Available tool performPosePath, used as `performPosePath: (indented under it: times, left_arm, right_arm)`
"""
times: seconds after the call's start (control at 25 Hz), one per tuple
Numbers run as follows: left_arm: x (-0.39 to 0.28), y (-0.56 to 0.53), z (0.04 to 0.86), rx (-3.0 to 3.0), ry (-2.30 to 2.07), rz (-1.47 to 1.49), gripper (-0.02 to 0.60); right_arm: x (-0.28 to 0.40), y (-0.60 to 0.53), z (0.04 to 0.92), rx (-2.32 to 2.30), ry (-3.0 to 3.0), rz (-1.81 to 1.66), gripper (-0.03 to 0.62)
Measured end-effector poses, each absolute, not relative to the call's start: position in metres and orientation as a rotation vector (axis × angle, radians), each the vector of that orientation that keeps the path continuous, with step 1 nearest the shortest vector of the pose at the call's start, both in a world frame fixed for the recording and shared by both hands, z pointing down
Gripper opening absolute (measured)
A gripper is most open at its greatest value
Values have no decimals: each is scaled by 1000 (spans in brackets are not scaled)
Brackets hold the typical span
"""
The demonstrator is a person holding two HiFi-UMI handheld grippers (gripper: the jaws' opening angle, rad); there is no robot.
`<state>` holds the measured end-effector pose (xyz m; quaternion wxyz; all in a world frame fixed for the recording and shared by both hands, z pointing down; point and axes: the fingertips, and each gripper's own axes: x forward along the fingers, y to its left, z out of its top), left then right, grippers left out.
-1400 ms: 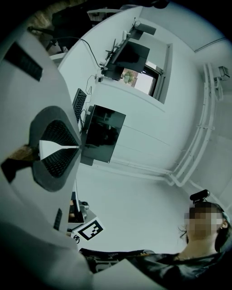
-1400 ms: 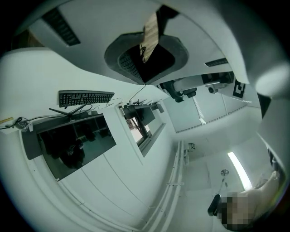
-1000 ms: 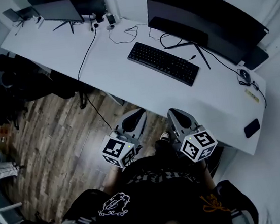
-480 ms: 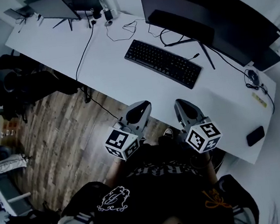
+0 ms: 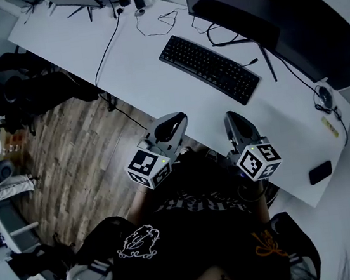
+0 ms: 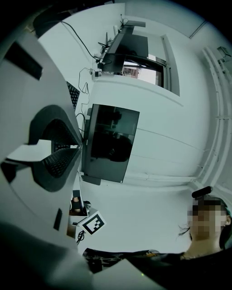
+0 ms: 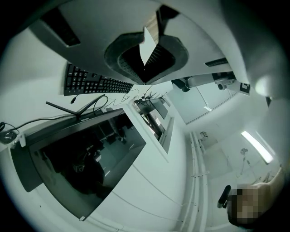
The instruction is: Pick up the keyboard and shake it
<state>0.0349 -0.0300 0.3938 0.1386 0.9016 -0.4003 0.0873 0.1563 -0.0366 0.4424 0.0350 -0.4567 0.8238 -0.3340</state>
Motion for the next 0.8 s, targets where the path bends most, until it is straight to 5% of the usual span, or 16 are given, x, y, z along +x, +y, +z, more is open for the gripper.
performPosePath:
  times: [0.8]
  left_arm:
    - [-40,-176,446,2623,-964,379,32]
  right_arm:
    - [167,-141,468,-1815,2262,-980,17]
